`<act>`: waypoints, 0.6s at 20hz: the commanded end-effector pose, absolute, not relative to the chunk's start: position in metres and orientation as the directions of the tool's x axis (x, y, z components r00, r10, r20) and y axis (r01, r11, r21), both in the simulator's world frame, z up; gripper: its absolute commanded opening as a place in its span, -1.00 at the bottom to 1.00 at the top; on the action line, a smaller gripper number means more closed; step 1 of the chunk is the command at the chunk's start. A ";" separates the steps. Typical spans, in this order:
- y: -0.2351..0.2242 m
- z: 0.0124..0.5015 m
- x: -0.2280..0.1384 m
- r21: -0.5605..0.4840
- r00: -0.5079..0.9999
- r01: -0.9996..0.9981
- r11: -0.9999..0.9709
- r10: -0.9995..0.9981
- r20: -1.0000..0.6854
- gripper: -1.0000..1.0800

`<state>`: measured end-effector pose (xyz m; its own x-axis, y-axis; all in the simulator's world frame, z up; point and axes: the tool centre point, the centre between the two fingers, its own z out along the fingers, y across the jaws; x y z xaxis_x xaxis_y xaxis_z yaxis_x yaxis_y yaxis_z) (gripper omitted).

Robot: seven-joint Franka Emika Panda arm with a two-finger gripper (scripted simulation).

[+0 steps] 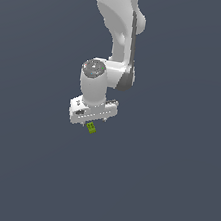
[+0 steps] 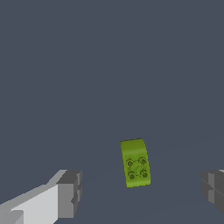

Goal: Pick up the object and move it to a goal position.

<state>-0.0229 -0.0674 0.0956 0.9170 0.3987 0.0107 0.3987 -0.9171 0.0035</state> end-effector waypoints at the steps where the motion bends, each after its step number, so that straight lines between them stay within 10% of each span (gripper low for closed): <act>1: -0.074 0.085 -0.028 0.003 0.898 0.440 -0.898 0.440 0.007 0.92; 12: -0.087 0.063 -0.040 0.000 0.851 0.525 -0.851 0.525 0.000 0.92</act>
<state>-0.0390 -0.0867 0.0644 0.8556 0.5177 0.0000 0.5177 -0.8556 0.0001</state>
